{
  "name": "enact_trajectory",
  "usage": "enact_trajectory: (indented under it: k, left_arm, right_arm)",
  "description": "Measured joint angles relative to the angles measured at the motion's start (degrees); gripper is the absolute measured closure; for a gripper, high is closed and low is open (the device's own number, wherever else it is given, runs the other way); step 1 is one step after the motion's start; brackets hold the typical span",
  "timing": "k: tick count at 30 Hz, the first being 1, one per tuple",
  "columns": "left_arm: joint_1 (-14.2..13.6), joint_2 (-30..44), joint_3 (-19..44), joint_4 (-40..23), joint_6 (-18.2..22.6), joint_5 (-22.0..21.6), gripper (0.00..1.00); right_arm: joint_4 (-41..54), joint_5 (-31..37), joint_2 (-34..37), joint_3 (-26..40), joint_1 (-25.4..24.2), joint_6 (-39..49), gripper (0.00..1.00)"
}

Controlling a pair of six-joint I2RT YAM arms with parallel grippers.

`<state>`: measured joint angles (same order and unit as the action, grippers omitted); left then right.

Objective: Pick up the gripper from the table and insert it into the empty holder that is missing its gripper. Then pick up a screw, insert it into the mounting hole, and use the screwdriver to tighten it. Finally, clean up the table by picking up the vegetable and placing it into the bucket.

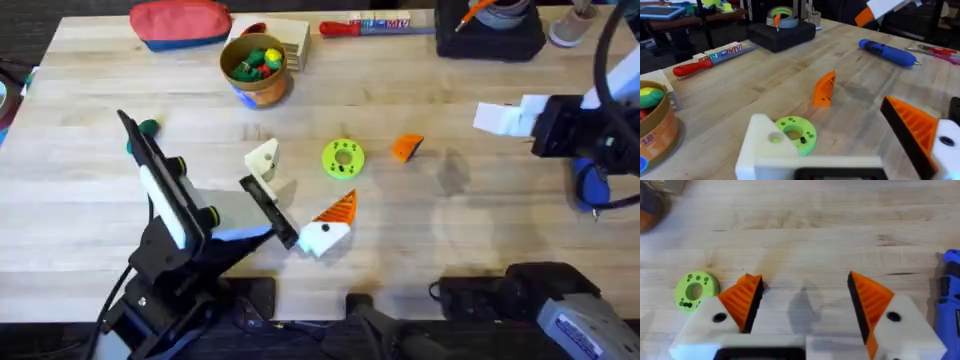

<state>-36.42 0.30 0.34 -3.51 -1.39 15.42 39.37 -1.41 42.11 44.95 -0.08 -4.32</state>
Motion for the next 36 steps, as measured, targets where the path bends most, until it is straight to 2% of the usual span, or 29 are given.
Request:
enact_trajectory:
  k: [6,13,16,20,25,28,29,30,33,36]
  left_arm:
    - [0.00,0.02,0.00,0.00,0.00,0.02,0.012]
    - [0.00,0.00,0.00,0.02,0.00,0.02,0.013]
    - [0.00,0.00,0.00,0.02,0.00,0.02,0.013]
    - [0.00,0.00,0.00,0.02,0.00,0.02,0.013]
    - [0.00,0.00,0.00,0.02,0.00,0.02,0.016]
    - [0.00,0.01,0.00,0.02,-0.02,0.02,0.013]
    - [0.00,0.01,0.00,0.02,-0.02,0.02,0.013]
    - [0.00,0.02,0.00,0.02,-0.02,0.02,0.013]
    - [0.00,0.00,0.00,0.02,-0.02,0.02,0.013]
    - [0.00,0.00,0.00,0.02,-0.02,0.02,0.013]
  right_arm:
    - [-2.71,-5.51,2.15,0.02,0.41,1.78,0.010]
    - [-2.05,-8.99,13.37,0.26,7.51,4.51,0.010]
    - [-1.99,-10.54,16.16,0.26,9.01,6.68,0.008]
    - [-2.04,-10.80,18.99,0.31,12.73,12.36,0.010]
    - [-4.22,-7.35,23.41,0.35,17.73,16.79,0.011]
    - [-5.10,-6.13,26.24,0.35,18.84,18.02,0.126]
    - [-5.70,-5.31,28.52,0.35,18.93,18.36,0.297]
    - [-5.79,-5.09,29.00,0.35,18.93,18.47,0.340]
    - [-6.12,-4.72,29.49,0.35,18.93,18.91,0.571]
    - [-6.66,-4.51,29.49,0.35,18.93,18.97,0.624]
